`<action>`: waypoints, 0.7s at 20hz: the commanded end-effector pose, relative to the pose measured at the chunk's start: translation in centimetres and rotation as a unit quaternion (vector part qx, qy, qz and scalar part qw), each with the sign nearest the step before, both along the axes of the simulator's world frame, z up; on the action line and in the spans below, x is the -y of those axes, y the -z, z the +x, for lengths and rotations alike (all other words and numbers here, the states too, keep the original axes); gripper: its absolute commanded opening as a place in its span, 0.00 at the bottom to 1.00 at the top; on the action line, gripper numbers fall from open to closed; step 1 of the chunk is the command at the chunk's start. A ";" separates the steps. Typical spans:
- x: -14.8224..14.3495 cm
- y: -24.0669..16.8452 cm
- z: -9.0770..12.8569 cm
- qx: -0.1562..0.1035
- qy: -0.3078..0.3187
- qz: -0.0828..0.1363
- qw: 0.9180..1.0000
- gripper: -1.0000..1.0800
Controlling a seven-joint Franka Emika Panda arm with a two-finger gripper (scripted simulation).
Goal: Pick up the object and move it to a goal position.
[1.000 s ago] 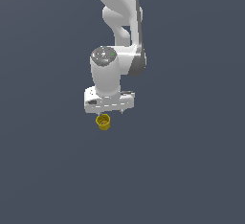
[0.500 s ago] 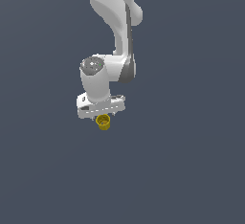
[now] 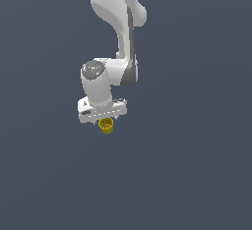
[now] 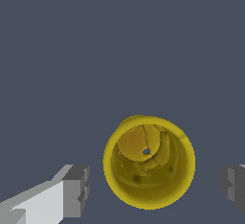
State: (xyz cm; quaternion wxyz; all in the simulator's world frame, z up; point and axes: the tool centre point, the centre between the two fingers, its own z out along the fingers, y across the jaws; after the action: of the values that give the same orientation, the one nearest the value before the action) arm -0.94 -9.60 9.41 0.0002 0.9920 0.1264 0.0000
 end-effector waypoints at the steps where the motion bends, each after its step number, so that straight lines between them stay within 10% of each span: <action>1: 0.0 0.7 0.0 0.000 0.000 0.000 1.000 0.96; 13: 0.0 4.8 0.0 0.000 -0.002 0.000 1.000 0.96; 14: 0.0 4.8 0.0 0.000 -0.002 0.000 1.000 0.00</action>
State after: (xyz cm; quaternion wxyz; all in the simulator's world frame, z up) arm -1.01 -9.64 4.73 0.0000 0.9918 0.1279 -0.0003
